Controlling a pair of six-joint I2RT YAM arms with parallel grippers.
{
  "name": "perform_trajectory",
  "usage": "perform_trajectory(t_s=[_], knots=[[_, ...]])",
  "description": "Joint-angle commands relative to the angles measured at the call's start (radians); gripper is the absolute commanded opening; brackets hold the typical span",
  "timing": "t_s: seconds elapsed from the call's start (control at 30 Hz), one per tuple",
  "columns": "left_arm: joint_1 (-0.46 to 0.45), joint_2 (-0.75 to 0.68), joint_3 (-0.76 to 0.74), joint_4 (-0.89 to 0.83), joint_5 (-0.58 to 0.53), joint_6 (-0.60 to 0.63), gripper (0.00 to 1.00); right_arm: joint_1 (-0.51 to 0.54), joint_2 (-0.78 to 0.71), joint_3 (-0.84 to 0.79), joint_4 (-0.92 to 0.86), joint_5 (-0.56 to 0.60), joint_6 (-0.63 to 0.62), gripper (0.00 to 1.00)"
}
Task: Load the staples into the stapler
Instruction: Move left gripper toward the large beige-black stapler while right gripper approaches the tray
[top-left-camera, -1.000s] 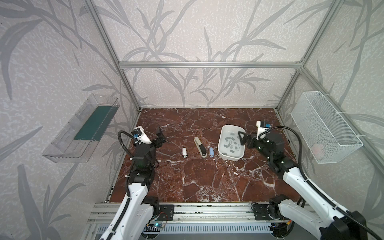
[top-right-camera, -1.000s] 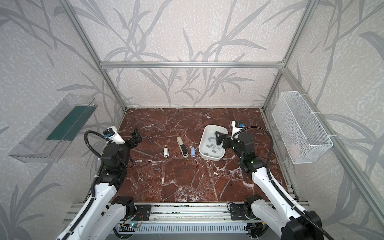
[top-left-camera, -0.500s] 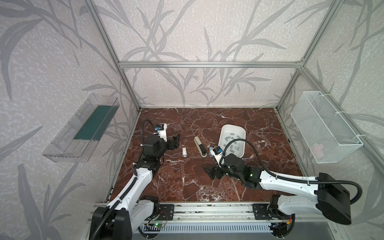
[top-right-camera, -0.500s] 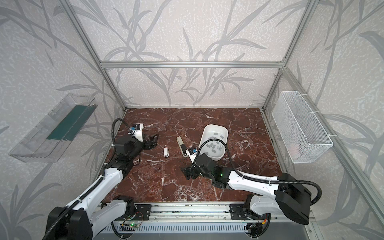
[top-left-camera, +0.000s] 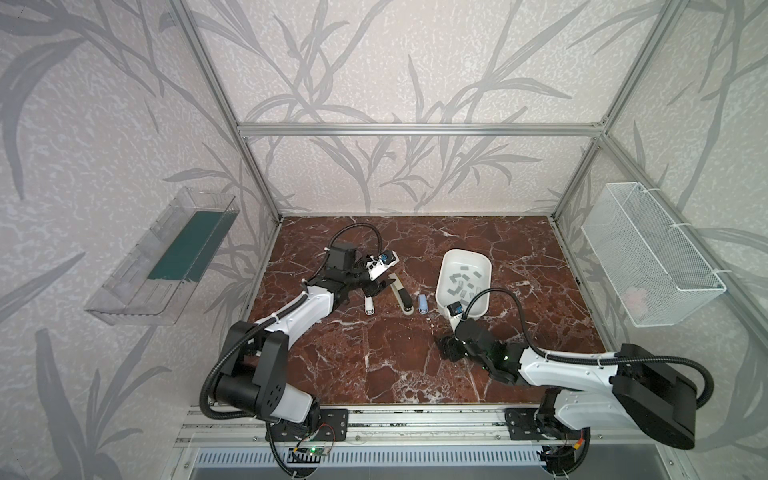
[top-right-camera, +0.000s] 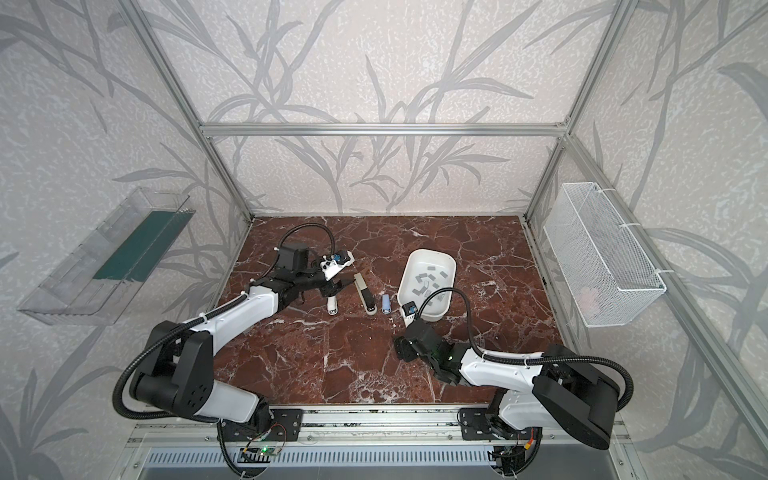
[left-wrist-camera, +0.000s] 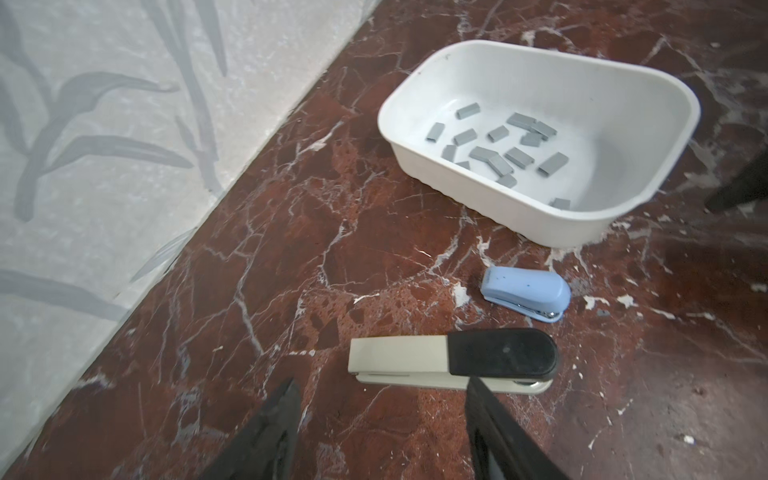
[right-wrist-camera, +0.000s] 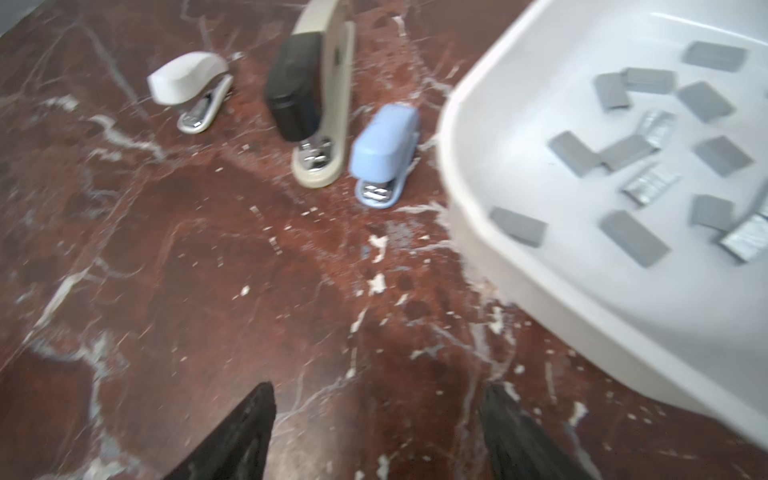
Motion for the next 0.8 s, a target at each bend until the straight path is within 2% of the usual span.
perform_trajectory(t_s=[0.0, 0.1, 0.23, 0.43, 0.57, 0.77], knots=[[-0.001, 0.030, -0.007, -0.168, 0.058, 0.291, 0.66, -0.089, -0.025, -0.038, 0.033, 0.004, 0.053, 0.78], [-0.001, 0.056, -0.018, -0.142, 0.037, 0.342, 0.68, -0.168, -0.030, -0.059, 0.038, -0.023, 0.074, 0.76], [-0.002, 0.105, 0.039, -0.240, 0.072, 0.449, 0.68, -0.246, -0.036, -0.086, 0.025, 0.014, 0.096, 0.76], [-0.008, 0.104, -0.002, -0.158, 0.064, 0.499, 0.69, -0.456, -0.013, -0.082, 0.033, -0.151, 0.132, 0.74], [-0.013, 0.099, -0.028, -0.119, 0.010, 0.535, 0.70, -0.465, -0.062, -0.050, -0.052, -0.177, 0.136, 0.77], [-0.015, 0.150, 0.012, -0.140, -0.022, 0.582, 0.70, -0.464, -0.294, -0.084, -0.159, -0.184, 0.213, 0.81]])
